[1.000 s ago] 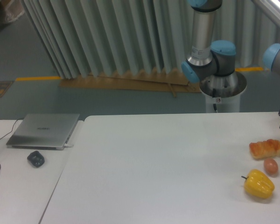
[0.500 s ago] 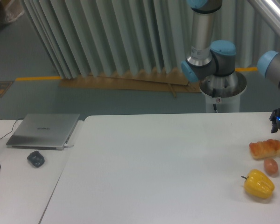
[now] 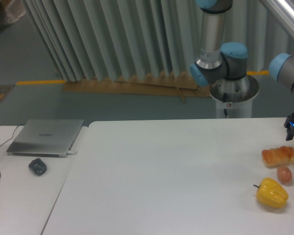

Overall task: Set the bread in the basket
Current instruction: 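Move the gripper in over the bread roll, then lower the gripper onto the bread roll and close on it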

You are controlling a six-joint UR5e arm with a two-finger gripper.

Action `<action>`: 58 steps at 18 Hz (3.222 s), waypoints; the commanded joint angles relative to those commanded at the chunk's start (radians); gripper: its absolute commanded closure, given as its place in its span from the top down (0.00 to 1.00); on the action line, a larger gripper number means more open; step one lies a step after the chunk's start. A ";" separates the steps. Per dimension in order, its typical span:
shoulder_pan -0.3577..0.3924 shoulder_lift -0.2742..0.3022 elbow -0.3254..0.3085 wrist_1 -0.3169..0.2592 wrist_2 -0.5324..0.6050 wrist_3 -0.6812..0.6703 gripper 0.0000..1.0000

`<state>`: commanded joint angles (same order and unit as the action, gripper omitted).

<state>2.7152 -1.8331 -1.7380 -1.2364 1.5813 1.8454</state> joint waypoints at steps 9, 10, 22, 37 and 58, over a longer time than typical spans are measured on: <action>-0.024 -0.014 -0.031 -0.015 0.011 -0.032 1.00; -0.034 -0.015 -0.037 -0.014 0.009 -0.038 1.00; -0.038 -0.011 -0.063 0.031 -0.007 -0.037 1.00; -0.048 -0.018 -0.071 0.071 -0.004 -0.026 1.00; -0.089 -0.021 -0.075 0.095 0.091 -0.017 0.77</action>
<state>2.6262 -1.8546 -1.8132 -1.1413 1.6720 1.8285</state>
